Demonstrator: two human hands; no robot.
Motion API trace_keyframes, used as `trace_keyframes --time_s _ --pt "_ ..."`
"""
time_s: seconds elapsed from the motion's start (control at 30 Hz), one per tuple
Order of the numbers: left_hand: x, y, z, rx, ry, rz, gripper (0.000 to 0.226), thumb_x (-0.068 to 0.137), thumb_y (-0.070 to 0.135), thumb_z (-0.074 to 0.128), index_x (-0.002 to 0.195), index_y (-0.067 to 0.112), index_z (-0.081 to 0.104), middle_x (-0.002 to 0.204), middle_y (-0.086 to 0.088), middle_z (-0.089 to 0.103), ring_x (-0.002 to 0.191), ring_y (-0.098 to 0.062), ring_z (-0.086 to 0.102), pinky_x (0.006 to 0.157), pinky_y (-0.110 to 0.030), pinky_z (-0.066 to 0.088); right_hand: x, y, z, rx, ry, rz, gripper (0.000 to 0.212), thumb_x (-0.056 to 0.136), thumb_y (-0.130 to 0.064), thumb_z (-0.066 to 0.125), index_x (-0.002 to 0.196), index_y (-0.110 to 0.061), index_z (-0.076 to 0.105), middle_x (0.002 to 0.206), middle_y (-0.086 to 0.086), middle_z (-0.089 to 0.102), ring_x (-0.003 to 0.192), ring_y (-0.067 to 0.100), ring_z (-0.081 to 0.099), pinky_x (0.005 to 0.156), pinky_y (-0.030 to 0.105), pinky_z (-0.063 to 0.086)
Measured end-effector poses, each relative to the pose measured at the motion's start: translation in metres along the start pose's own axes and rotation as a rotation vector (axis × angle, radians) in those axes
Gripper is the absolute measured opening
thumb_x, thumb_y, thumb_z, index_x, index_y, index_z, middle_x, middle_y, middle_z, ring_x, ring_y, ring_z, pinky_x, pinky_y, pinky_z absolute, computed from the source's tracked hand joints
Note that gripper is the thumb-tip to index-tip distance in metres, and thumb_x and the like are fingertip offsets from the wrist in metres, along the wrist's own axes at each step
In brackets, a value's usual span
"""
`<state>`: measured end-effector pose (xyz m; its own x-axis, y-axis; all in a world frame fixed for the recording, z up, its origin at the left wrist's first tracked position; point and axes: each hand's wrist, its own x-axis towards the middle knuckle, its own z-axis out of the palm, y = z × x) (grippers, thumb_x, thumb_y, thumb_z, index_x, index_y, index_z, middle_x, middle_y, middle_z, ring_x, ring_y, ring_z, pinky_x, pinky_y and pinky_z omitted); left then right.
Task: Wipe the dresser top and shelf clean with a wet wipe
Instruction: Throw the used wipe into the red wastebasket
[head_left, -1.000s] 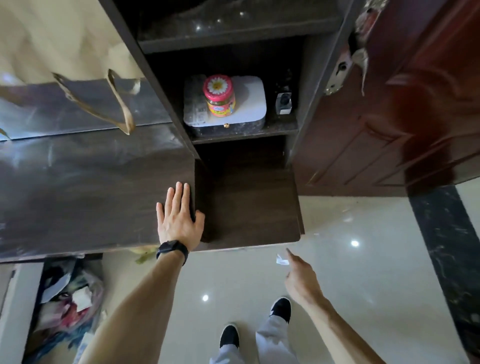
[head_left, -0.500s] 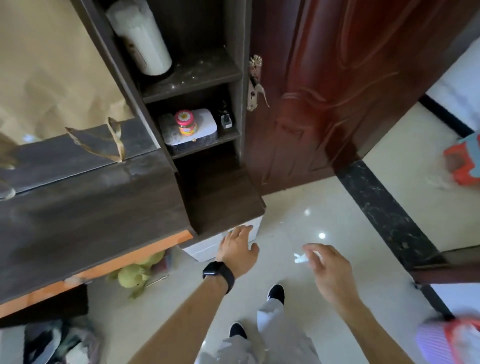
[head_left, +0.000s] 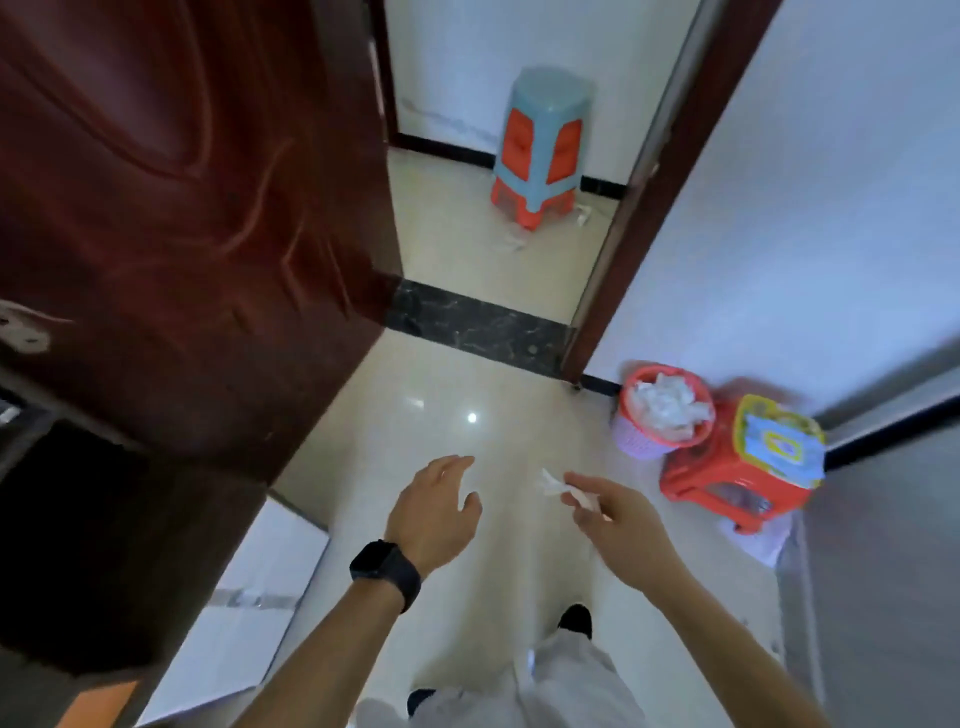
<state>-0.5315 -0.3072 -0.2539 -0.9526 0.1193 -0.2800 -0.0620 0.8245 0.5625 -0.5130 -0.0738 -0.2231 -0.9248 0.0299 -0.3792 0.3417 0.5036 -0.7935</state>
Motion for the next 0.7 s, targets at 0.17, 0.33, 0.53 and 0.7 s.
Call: trace_keyframes --time_s 0.17,0.33,0.53,0.7 --pt "0.057 0.106 0.052 0.063 -0.127 0.176 0.053 0.099 0.033 0.045 0.150 0.023 0.035 0.153 0.006 0.038 0.140 -0.012 0.034 0.115 -0.028 0.030 -0.013 0.056 -0.091 0.062 0.218 0.059 0.027 0.087 -0.021 0.074 0.097 -0.045 0.073 0.079 -0.025 0.074 0.073 -0.003 0.067 0.068 0.009 0.045" --pt "0.116 0.213 0.109 0.118 -0.191 0.241 0.053 0.099 0.031 0.046 0.150 0.020 0.036 0.153 0.002 0.038 0.140 -0.016 0.034 0.114 -0.030 0.032 0.003 0.111 -0.177 0.073 0.343 0.074 0.035 0.085 -0.023 0.076 0.089 -0.056 0.070 0.081 -0.019 0.073 0.085 -0.001 0.064 0.073 0.008 0.040" --pt "0.166 0.308 0.157 0.162 -0.200 0.272 0.052 0.097 0.029 0.049 0.147 0.018 0.039 0.152 -0.002 0.040 0.139 -0.019 0.035 0.112 -0.031 0.032 0.042 0.153 -0.269 0.098 0.455 0.120 0.033 0.086 -0.022 0.075 0.085 -0.054 0.069 0.079 -0.029 0.070 0.082 -0.010 0.062 0.070 0.008 0.043" --pt "0.213 0.354 0.174 0.209 -0.189 0.315 0.046 0.096 0.024 0.051 0.141 0.016 0.046 0.148 -0.005 0.044 0.136 -0.023 0.038 0.109 -0.033 0.033 0.091 0.170 -0.319 0.188 0.535 0.169 0.012 0.084 -0.025 0.074 0.086 -0.036 0.070 0.082 -0.019 0.070 0.080 -0.008 0.063 0.070 0.013 0.047"
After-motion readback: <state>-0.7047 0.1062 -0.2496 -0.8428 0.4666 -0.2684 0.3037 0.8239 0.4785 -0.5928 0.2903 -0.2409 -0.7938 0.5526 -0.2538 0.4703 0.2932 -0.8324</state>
